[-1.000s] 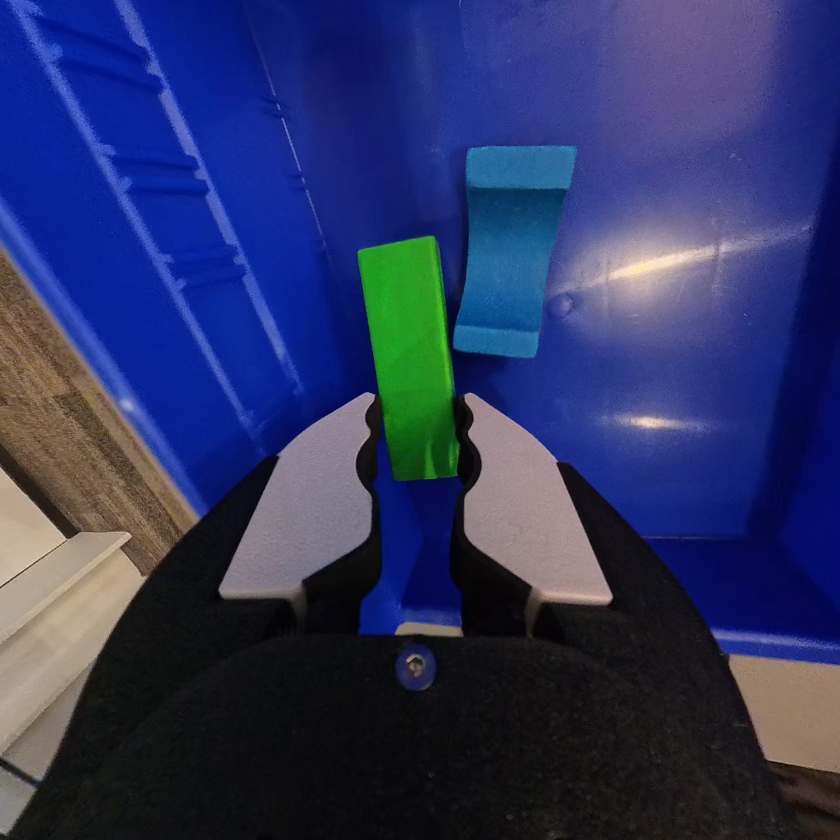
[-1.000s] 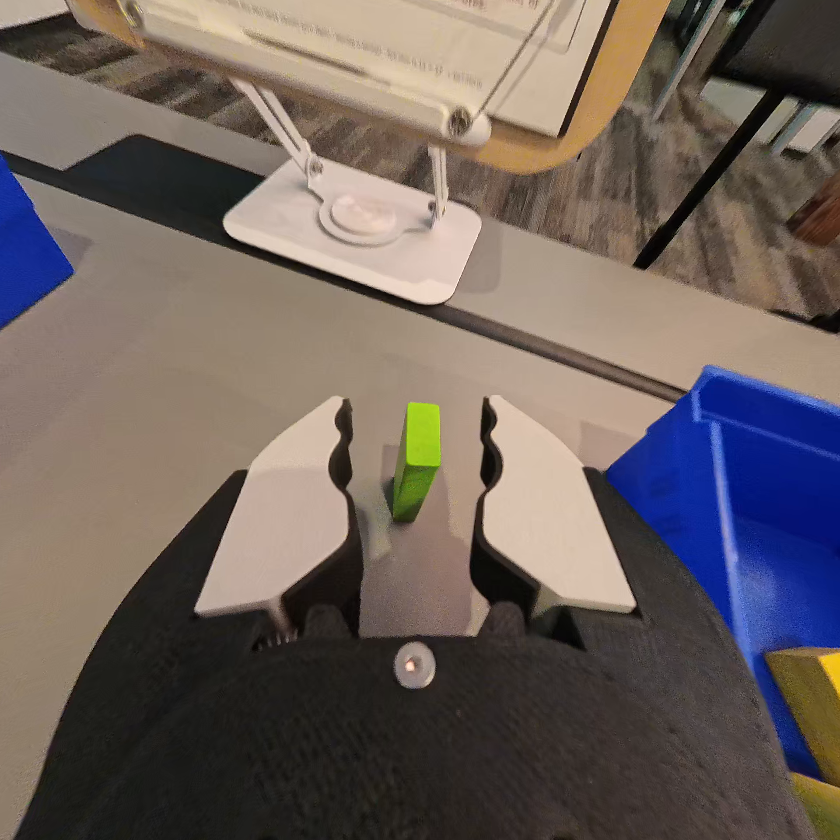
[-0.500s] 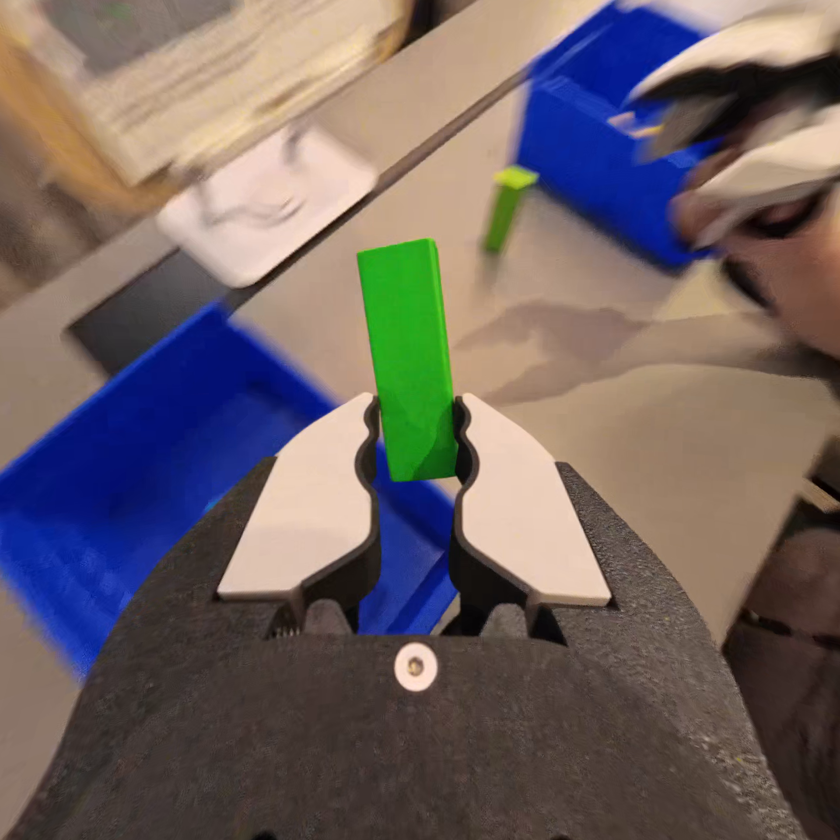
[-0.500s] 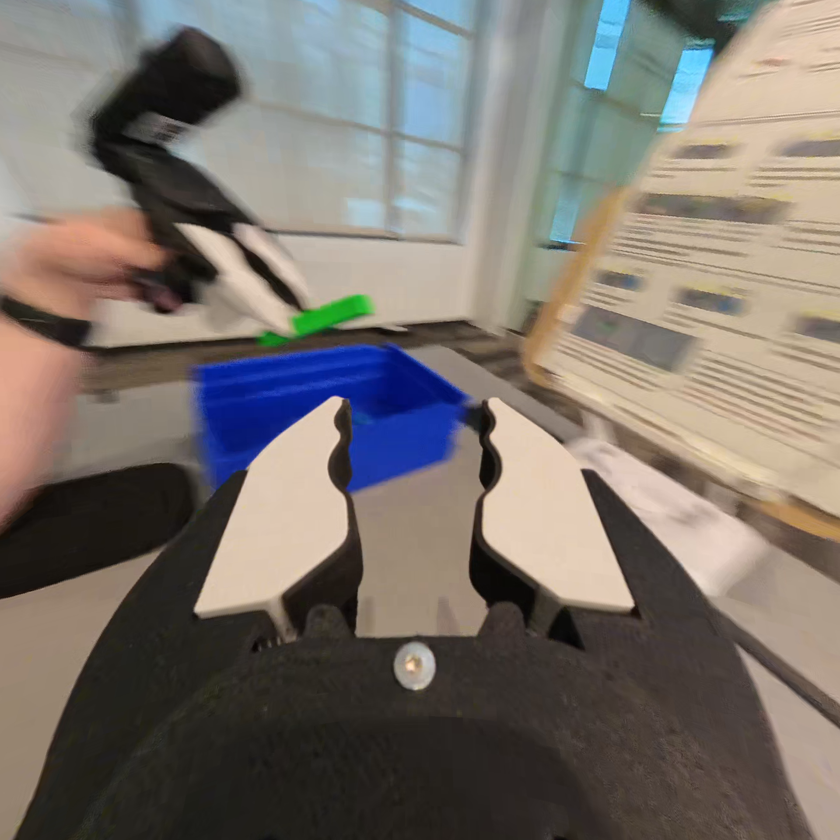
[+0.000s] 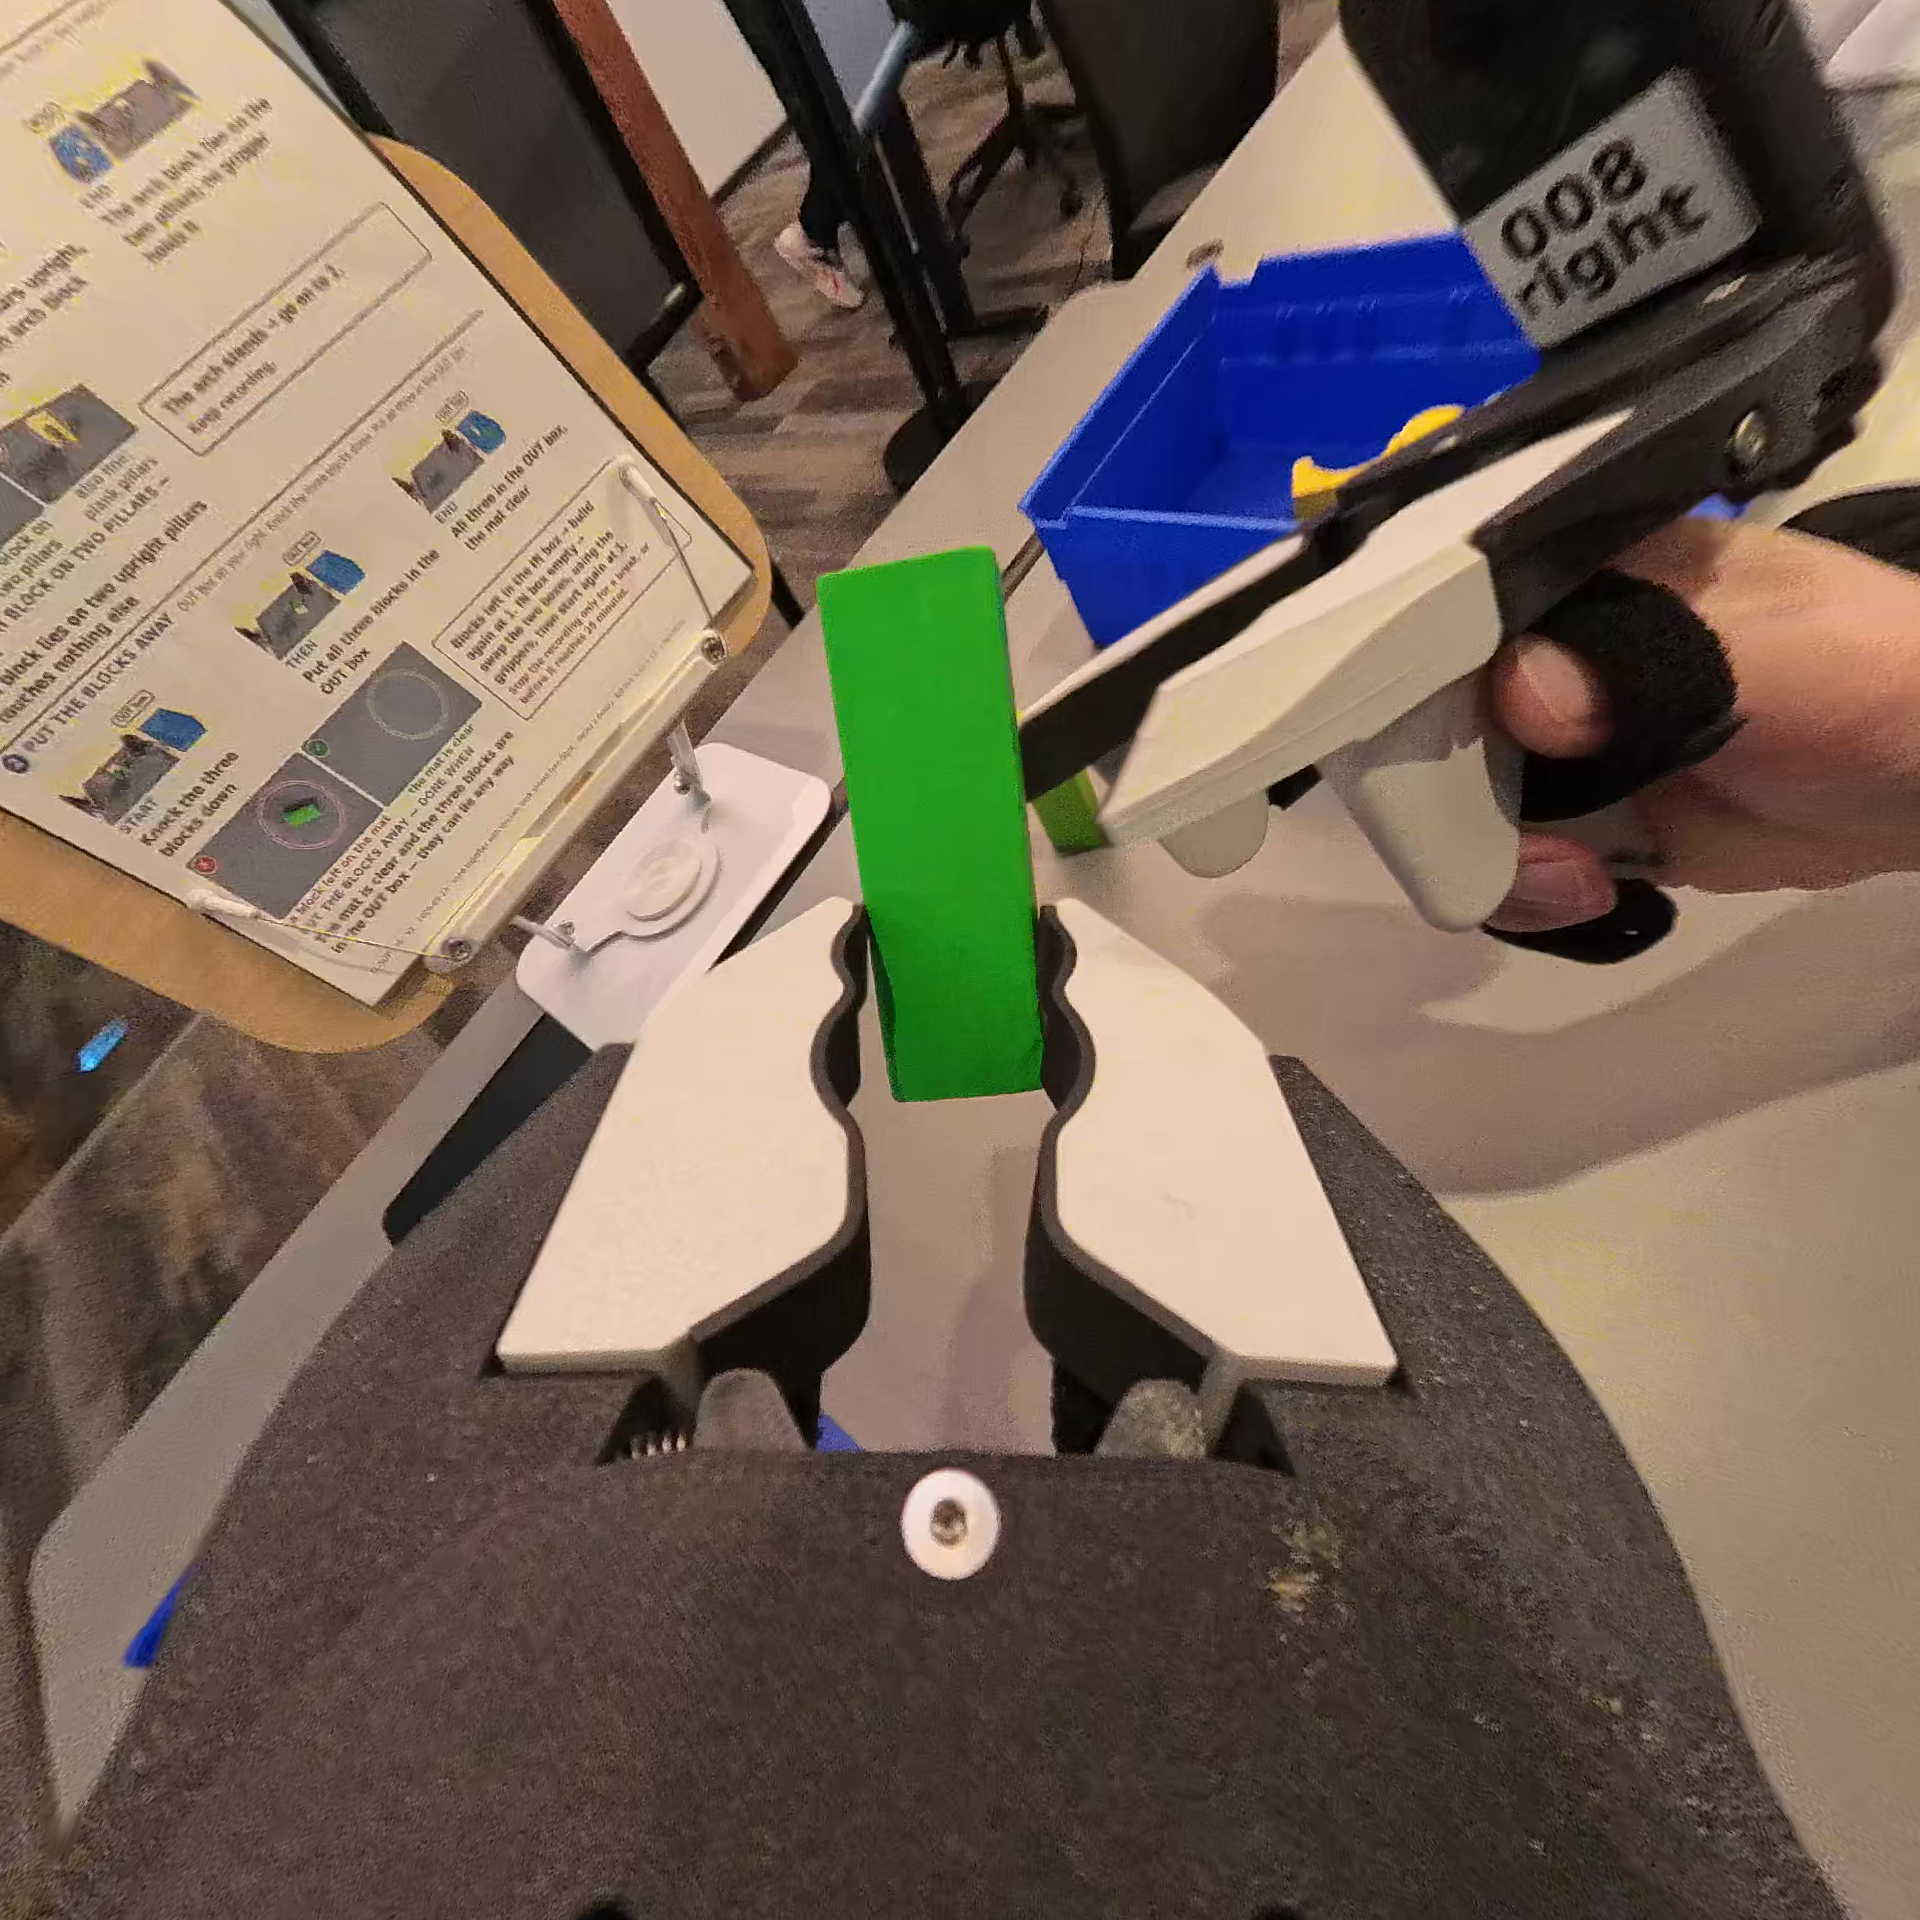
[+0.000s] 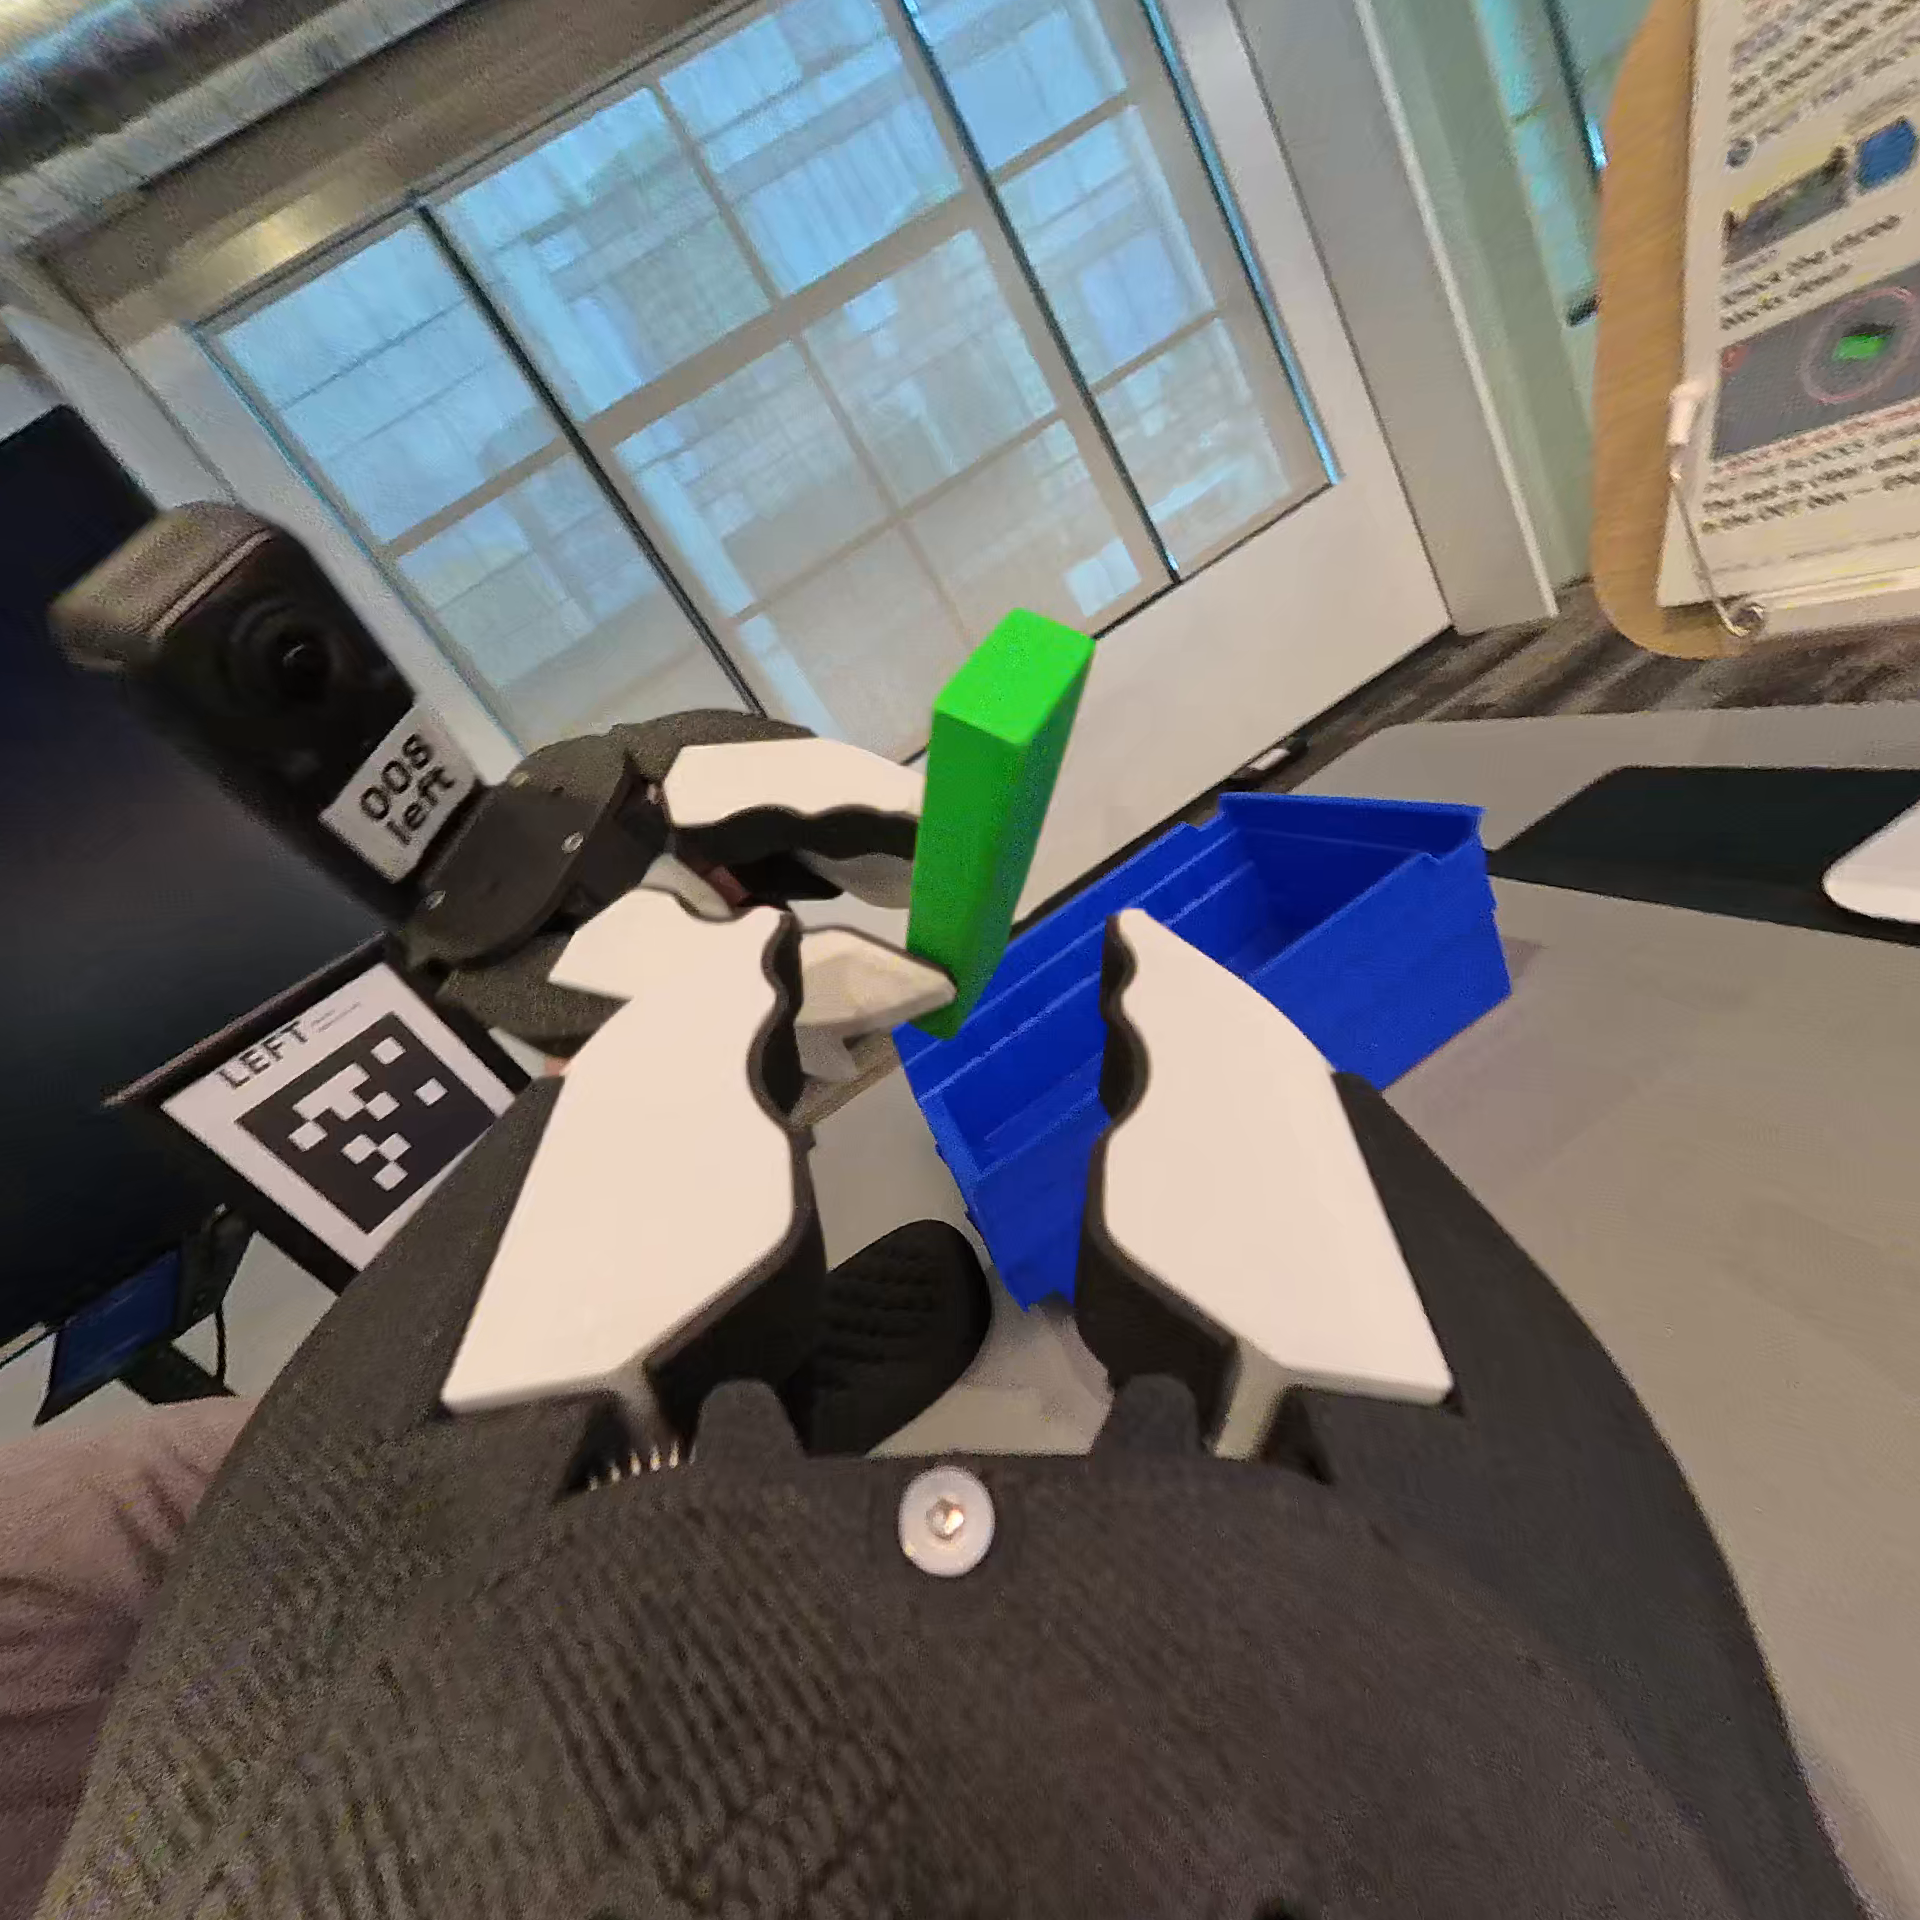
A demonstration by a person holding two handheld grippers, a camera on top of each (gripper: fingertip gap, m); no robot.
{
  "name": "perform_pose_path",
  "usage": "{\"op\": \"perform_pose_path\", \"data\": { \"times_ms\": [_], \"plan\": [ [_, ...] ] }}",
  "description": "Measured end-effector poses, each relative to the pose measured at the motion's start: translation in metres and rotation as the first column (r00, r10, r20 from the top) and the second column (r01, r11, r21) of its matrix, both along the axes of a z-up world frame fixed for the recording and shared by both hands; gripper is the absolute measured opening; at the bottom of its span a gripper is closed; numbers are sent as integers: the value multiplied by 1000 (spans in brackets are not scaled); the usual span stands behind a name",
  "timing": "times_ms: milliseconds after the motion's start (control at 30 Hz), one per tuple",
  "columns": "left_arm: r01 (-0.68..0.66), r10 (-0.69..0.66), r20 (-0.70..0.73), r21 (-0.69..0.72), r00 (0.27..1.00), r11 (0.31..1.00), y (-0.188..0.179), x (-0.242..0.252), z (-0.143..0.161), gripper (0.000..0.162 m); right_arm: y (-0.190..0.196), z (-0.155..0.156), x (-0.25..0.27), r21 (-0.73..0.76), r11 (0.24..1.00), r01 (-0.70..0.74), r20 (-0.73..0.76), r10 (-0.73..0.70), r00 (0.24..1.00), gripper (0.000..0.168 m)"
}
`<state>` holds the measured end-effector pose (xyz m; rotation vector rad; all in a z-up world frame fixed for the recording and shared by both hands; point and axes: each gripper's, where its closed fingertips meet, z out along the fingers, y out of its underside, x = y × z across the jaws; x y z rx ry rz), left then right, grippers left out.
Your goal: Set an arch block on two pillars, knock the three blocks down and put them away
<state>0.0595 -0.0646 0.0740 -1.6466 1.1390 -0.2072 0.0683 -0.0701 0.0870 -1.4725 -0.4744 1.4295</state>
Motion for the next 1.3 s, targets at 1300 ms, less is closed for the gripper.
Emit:
{"op": "perform_pose_path", "data": {
  "times_ms": [1300],
  "plan": [
    [-173,162,-104,-106,981,979,16,-40,-17,51,142,-199,66,229,795,562,706,-533,466,18]
  ]
}}
